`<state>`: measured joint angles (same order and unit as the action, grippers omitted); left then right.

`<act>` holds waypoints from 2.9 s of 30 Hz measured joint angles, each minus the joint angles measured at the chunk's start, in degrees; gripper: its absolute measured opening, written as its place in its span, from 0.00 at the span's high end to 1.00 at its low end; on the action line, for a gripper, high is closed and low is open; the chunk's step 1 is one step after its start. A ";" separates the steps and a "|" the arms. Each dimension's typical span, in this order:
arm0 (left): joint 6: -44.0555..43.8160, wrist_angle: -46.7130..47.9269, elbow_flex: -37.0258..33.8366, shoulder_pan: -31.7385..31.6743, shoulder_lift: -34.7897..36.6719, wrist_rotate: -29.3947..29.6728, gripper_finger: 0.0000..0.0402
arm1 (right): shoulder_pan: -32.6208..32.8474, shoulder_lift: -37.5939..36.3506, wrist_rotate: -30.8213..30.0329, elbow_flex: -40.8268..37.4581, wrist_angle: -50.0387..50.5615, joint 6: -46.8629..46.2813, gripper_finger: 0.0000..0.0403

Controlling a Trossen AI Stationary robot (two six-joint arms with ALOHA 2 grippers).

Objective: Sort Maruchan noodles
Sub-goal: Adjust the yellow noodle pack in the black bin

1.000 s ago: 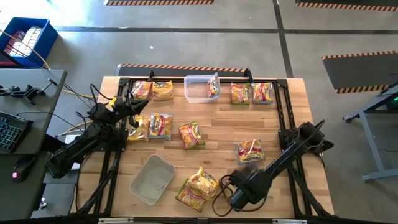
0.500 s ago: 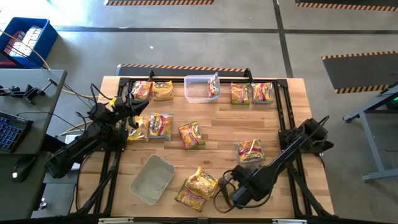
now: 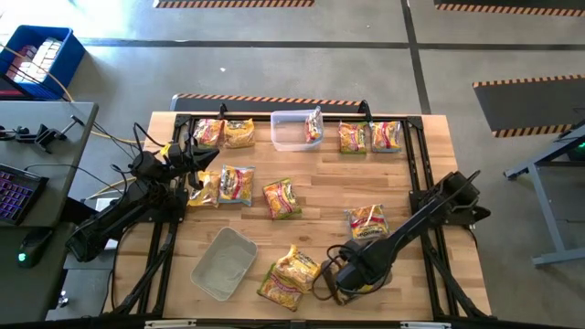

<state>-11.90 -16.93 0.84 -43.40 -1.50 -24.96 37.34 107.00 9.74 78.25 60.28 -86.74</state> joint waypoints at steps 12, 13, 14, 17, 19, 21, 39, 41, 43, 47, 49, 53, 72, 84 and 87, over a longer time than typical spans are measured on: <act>0.00 0.26 0.00 0.00 0.00 -0.02 0.99 | 1.81 -6.70 -5.96 -12.83 -18.22 -1.52 0.75; 0.00 0.27 0.00 0.00 0.00 -0.02 0.99 | 2.10 -7.25 -6.72 -13.25 -18.21 -1.84 0.80; 0.00 0.29 0.00 0.00 0.00 -0.02 0.99 | 2.42 -7.82 -7.55 -13.54 -18.11 -1.92 0.86; -0.02 0.28 0.00 0.00 0.00 -0.02 0.99 | 3.47 -9.18 -10.51 -13.59 -17.83 -1.77 0.98; -0.04 0.29 0.00 0.00 0.00 -0.02 0.99 | 4.01 -10.19 -11.70 -13.59 -17.84 -1.98 0.96; -0.04 0.29 0.00 0.00 0.00 -0.02 0.99 | 4.53 -11.49 -13.42 -13.59 -17.71 -2.86 0.97; -0.57 0.38 0.00 0.00 0.00 -0.13 0.99 | 1.17 -13.80 -8.51 -13.52 -16.66 -11.60 0.61; -0.55 0.40 0.00 0.00 0.00 -0.19 0.99 | 1.14 -13.26 -8.53 -13.52 -16.64 -10.85 0.50; -0.54 0.39 0.00 0.00 0.00 -0.21 0.99 | 1.16 -12.63 -8.40 -13.52 -16.38 -10.84 0.41; -0.51 0.43 0.00 0.00 0.00 -0.21 0.99 | 1.16 -11.31 -8.68 -13.52 -16.36 -10.61 0.32; -0.50 0.44 0.00 0.00 0.00 -0.21 0.99 | 1.16 -10.39 -8.72 -13.52 -16.37 -10.49 0.32; -0.52 0.44 0.00 0.00 0.00 -0.21 0.99 | 1.31 -8.75 -8.79 -13.51 -16.40 -10.49 0.33; -0.96 0.44 0.00 0.00 0.00 -0.47 0.99 | 2.13 -5.42 -13.17 -13.37 -22.32 -4.20 0.50; -1.40 0.36 0.00 0.00 0.00 -0.47 0.99 | 2.95 -6.74 -13.50 -13.63 -21.25 -1.70 0.97; -1.44 0.36 0.00 0.00 0.00 -0.47 0.99 | 2.95 -9.02 -13.10 -13.61 -21.26 -1.76 0.99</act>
<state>-13.34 -16.58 0.84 -43.40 -1.50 -25.43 40.29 97.98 -3.36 64.64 39.02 -88.50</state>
